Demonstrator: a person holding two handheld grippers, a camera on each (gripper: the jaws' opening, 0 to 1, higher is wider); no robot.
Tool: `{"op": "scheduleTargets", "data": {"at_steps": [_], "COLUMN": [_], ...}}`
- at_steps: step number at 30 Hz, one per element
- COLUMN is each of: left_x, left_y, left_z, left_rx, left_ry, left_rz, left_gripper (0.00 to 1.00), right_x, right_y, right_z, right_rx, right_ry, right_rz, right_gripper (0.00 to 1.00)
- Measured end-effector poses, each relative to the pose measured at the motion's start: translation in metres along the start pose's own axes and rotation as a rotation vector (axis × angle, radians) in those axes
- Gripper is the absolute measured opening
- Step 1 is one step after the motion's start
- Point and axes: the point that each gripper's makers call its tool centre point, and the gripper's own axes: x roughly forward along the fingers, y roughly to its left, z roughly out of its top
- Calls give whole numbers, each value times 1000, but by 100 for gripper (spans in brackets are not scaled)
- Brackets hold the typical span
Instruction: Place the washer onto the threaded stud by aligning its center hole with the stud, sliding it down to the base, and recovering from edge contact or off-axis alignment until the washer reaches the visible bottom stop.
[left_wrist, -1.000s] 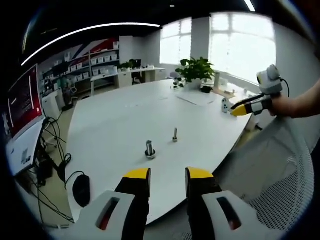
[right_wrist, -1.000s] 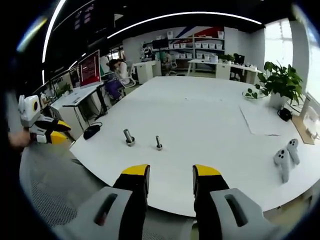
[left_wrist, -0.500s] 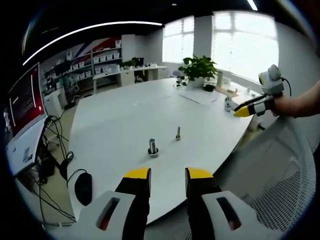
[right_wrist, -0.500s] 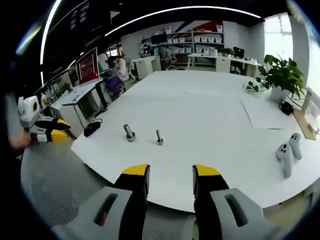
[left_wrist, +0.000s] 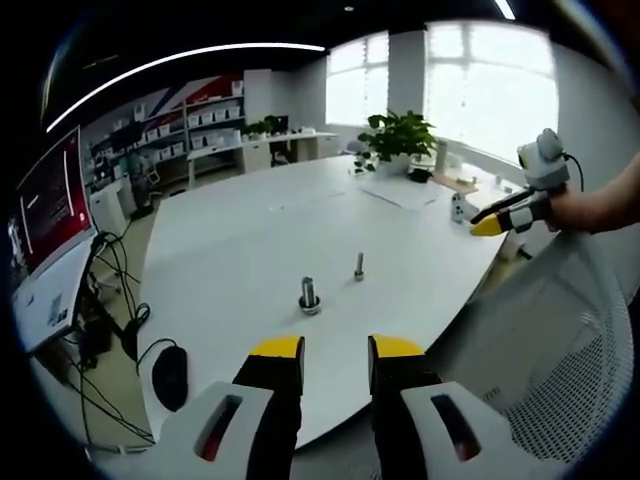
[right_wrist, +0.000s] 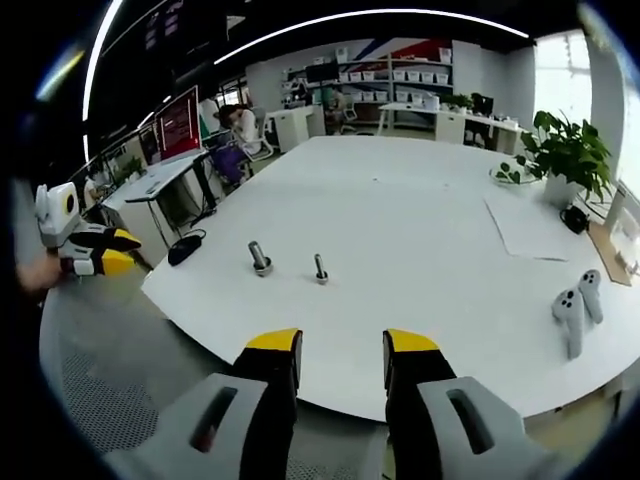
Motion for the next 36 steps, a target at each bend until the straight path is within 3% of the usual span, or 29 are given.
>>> {"op": "scheduleTargets", "data": {"at_steps": [36], "left_x": [-1], "left_y": [5], "left_z": [1], "left_rx": [-5], "left_ry": [-3], "left_rz": [24], "left_gripper": [23], "right_x": [0], "right_y": [-1], "right_z": [-2], "right_rx": [-15], "right_ry": [10], "right_rz": [0], "right_gripper": [34]}}
